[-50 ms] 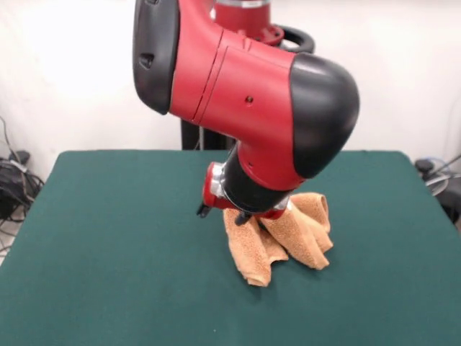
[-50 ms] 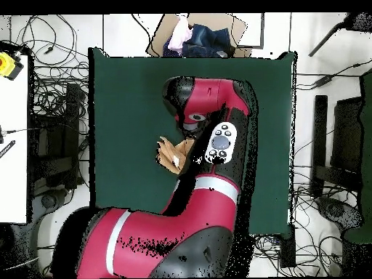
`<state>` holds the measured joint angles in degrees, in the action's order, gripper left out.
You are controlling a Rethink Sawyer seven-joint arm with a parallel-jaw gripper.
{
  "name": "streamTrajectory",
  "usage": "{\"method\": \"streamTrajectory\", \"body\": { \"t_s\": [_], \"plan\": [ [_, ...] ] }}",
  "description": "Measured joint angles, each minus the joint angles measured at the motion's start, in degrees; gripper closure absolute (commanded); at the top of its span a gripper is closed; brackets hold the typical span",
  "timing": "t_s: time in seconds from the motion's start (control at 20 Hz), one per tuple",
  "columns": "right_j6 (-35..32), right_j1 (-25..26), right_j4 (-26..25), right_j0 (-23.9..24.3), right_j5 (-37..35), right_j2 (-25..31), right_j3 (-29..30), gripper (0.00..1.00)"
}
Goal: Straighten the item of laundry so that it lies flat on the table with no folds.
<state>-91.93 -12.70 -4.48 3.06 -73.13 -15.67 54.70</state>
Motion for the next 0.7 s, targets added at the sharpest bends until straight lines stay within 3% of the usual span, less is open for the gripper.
{"method": "streamTrajectory", "body": {
  "t_s": [0.25, 0.7],
  "plan": [
    [-1.3, -0.1, 1.2, 0.0, 2.1, 0.0, -0.6, 0.00],
    [-3.1, -2.8, 6.5, 0.4, 20.9, 0.0, 4.7, 0.00]
  ]
}}
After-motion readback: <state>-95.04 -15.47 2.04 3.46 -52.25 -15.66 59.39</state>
